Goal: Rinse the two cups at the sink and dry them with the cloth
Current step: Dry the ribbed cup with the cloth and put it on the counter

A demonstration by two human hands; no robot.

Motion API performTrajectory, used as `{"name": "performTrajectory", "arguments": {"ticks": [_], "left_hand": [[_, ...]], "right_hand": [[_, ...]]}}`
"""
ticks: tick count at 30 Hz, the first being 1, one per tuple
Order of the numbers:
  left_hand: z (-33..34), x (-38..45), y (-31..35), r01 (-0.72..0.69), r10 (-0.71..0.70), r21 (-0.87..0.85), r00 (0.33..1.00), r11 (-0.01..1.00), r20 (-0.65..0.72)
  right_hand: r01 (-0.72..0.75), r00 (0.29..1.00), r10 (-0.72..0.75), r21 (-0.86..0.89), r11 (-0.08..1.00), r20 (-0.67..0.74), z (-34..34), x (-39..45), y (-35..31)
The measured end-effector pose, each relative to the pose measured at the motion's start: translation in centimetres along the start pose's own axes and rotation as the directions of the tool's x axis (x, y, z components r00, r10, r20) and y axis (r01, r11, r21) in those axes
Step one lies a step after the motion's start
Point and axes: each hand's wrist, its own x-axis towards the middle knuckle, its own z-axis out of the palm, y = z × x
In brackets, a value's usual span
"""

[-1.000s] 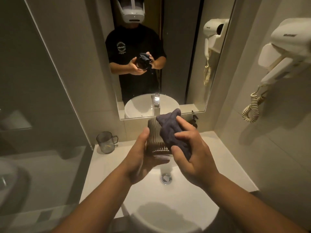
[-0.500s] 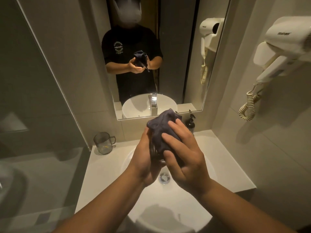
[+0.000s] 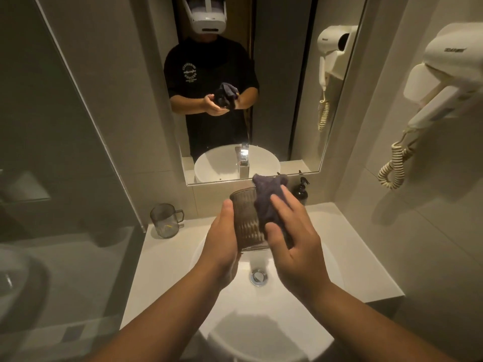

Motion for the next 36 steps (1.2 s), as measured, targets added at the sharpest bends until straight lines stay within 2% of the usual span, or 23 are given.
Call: {"name": "performTrajectory", "arguments": {"ticks": [2,4,6,8,9,11,12,13,15,18,19,22,24,25,27,28,30,33,36], "left_hand": [[0.1,-0.3,0.5,0.040,-0.034,-0.060,0.994,0.997,0.104],[0.3,-0.4,0.5,0.052,-0.037,-0.087,0.986,0.995,0.166],[0.5,-0.3,0.1,0.087,-0.059,-0.143,0.980,0.986,0.191],[0.5,-0.3,0.0,0.144,-0.097,-0.215,0.972,0.966,0.215],[0.4,-0.4,0.0,0.169,-0.109,-0.255,0.967,0.952,0.231],[0.4,-0.4,0.1,0.197,-0.119,-0.298,0.958,0.934,0.261],[0.4,-0.3,0.0,0.196,-0.122,-0.286,0.959,0.938,0.258],[0.5,-0.2,-0.1,0.179,-0.117,-0.261,0.965,0.949,0.236],[0.7,0.0,-0.3,0.127,-0.100,-0.181,0.983,0.975,0.154],[0.8,-0.1,0.0,0.044,-0.043,-0.061,0.999,0.997,0.021],[0.8,-0.3,0.1,0.029,-0.028,-0.034,0.999,0.999,0.027],[1.3,-1.1,0.5,0.060,-0.057,-0.011,0.986,0.998,0.158],[1.6,-1.2,0.4,0.043,-0.033,-0.046,0.982,0.998,0.187],[1.7,-1.3,0.4,0.035,-0.018,-0.088,0.982,0.996,0.190],[1.7,-1.3,0.5,0.051,-0.012,-0.196,0.981,0.979,0.194],[1.7,-1.2,0.6,0.058,-0.012,-0.237,0.982,0.970,0.191],[1.7,-1.0,0.7,0.089,-0.034,-0.290,0.981,0.953,0.191],[1.6,-0.6,0.6,0.137,-0.072,-0.308,0.974,0.942,0.213],[1.5,0.0,0.8,0.101,-0.079,-0.163,0.988,0.982,0.132]], "right_hand": [[0.227,0.974,-0.221,-0.154,0.962,0.054,-0.1,-0.1,0.0],[0.315,0.949,-0.307,-0.186,0.931,0.070,0.1,-0.3,0.0],[0.200,0.980,-0.198,-0.059,0.978,0.031,0.1,-0.4,-0.1],[0.006,1.000,-0.007,0.121,0.993,0.008,-0.1,-0.1,-0.5],[-0.089,0.996,0.089,0.229,0.969,0.010,-0.3,0.2,-0.6],[-0.300,0.950,0.305,0.464,0.834,0.065,-0.5,0.7,-0.5],[-0.369,0.920,0.384,0.504,0.781,0.078,-0.6,0.7,-0.1],[-0.400,0.904,0.421,0.492,0.773,0.072,-0.8,0.6,0.0],[-0.358,0.924,0.382,0.370,0.857,0.011,-1.1,0.4,-0.3],[-0.116,0.992,0.121,0.100,0.988,-0.044,-1.6,0.5,-0.8],[-0.038,0.999,0.039,0.026,0.999,-0.038,-1.8,0.5,-0.8],[0.176,0.984,-0.177,-0.159,0.971,0.007,-2.0,0.4,-0.9],[0.222,0.975,-0.223,-0.150,0.964,0.011,-1.9,0.2,-0.8],[0.187,0.982,-0.188,-0.099,0.977,0.004,-1.9,0.0,-0.8],[-0.012,1.000,0.012,0.078,0.997,-0.004,-1.9,-0.5,-1.0],[-0.120,0.993,0.119,0.160,0.980,0.014,-1.9,-0.7,-1.1],[-0.242,0.970,0.235,0.226,0.944,0.061,-1.8,-0.8,-1.2],[-0.329,0.944,0.317,0.289,0.899,0.088,-1.6,-0.1,-0.8],[-0.213,0.977,0.206,0.154,0.965,0.057,-1.9,0.2,-0.6]]}}
